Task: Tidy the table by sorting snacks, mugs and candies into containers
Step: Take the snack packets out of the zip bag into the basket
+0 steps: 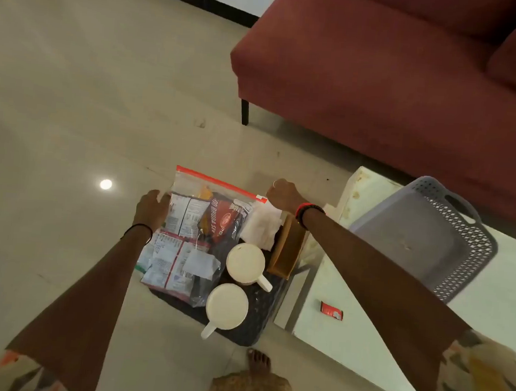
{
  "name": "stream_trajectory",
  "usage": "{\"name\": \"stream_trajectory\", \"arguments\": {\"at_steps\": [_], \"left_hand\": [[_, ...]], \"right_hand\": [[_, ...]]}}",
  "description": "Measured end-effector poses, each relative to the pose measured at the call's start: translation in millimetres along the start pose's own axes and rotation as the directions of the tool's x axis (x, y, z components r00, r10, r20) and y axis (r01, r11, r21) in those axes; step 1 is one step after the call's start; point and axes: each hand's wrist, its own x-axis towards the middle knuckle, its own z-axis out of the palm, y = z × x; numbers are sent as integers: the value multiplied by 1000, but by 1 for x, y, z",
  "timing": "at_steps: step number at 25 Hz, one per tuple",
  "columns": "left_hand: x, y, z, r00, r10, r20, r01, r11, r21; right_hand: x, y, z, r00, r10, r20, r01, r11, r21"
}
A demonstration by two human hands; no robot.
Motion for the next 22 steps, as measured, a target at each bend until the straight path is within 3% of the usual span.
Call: {"name": "stream_trajectory", "arguments": {"at_steps": [7, 13, 22], "left_hand": [[20, -8, 12, 996, -50, 67, 54, 997, -58], [15, -6, 6, 998, -36, -44, 27, 980, -199], [-25, 3, -38, 990, -61, -128, 27, 968, -251]], "right_hand": [[30, 3, 10, 999, -10, 49, 8, 999, 41], [33, -2, 4, 989, -30, 147, 9, 990, 141], [-12, -28, -6, 992, -67, 106, 25, 935, 353]]}}
